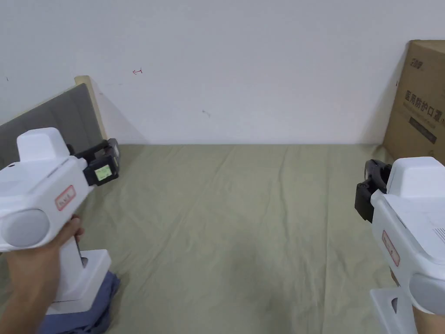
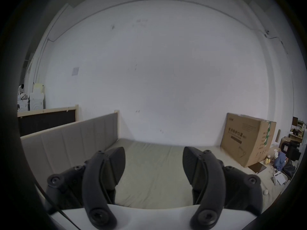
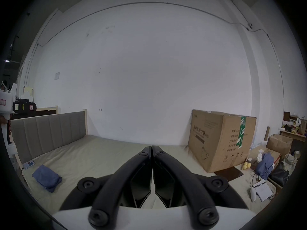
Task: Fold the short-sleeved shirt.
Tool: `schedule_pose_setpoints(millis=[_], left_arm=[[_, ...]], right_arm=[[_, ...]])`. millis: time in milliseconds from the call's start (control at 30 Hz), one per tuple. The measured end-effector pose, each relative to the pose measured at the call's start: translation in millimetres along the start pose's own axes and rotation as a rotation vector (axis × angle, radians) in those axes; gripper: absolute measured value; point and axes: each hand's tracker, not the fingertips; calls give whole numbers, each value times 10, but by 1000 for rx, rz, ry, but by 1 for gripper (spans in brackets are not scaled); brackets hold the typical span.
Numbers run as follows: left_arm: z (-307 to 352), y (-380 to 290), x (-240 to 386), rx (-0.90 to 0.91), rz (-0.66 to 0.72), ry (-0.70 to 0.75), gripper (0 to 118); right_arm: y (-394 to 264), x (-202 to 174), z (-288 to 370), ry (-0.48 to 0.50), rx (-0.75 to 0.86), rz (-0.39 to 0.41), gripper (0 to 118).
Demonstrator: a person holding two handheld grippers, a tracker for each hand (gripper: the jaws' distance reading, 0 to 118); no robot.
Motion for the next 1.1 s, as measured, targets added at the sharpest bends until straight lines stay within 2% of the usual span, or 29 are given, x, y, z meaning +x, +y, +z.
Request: schedule_pose_setpoints(millis=[33,100,133,200,500,1100], left_arm=[[25,-27,93,13,-20,3,60],[-60,-125,164,53,-64,-5,20],[-52,-178,235,69,-86,-16,8],[-43,-293,372,76,-109,-25,1],[-14,-473,652,50,-141,-115,0],[-13,-573,634,38,-131,-140,0]], right_arm=[[12,12,19,-4,7,1,0],[37,29,50,-15,19,5,0],[42,35,54,-22,25,12,0],[42,44,61,-34,32,23,0],[-6,82,117,-39,27,11,0],[8,76,171,-38,35,11,0]])
